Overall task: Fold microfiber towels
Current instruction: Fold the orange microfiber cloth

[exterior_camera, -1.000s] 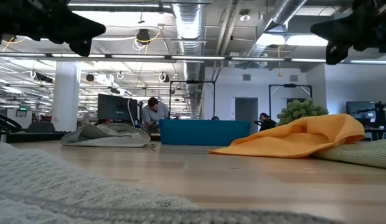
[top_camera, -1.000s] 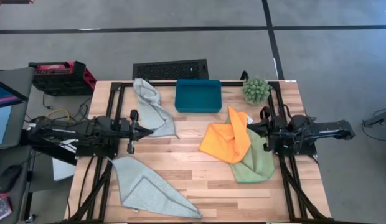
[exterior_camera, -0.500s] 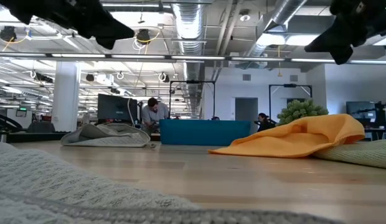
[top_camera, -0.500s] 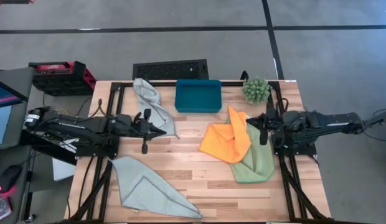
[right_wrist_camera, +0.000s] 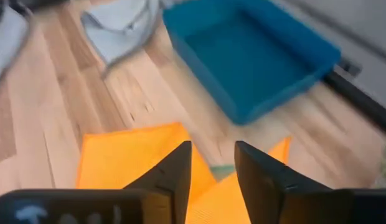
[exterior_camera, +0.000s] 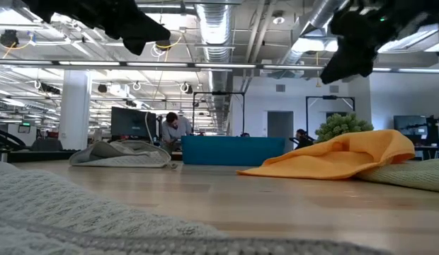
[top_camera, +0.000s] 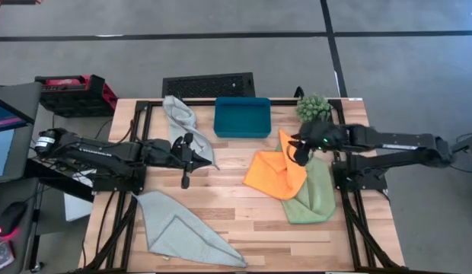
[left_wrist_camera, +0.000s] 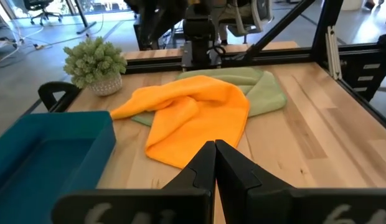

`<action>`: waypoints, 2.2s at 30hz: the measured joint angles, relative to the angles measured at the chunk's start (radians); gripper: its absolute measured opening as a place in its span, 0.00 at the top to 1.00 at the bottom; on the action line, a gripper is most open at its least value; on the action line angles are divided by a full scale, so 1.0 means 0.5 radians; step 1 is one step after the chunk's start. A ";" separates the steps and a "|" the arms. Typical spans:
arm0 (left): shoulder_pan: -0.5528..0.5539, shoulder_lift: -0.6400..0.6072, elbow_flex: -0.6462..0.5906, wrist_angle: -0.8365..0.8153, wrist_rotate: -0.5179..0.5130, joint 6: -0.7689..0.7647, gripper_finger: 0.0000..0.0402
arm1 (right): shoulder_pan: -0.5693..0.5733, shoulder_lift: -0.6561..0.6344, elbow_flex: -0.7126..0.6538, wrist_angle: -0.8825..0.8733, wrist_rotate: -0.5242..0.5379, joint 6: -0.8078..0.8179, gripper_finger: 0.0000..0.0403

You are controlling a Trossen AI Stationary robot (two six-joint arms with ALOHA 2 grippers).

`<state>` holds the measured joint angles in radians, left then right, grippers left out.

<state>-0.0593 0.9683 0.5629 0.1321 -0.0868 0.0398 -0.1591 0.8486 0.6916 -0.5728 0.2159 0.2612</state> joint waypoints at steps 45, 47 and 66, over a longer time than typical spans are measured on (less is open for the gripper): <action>0.000 -0.002 -0.002 -0.019 -0.008 0.000 1.00 | 0.317 1.265 0.081 0.093 -0.015 -1.169 0.86; 0.000 -0.002 -0.002 -0.019 -0.008 0.000 1.00 | 0.319 1.252 0.081 0.111 -0.016 -1.168 0.94; 0.000 -0.003 -0.003 -0.019 -0.006 -0.053 1.00 | 0.301 1.356 0.437 0.651 -0.222 -1.186 0.99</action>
<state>-0.0593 0.9668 0.5613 0.1226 -0.0898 0.0132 -0.0085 1.5267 0.9099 -0.2474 0.1051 -0.3316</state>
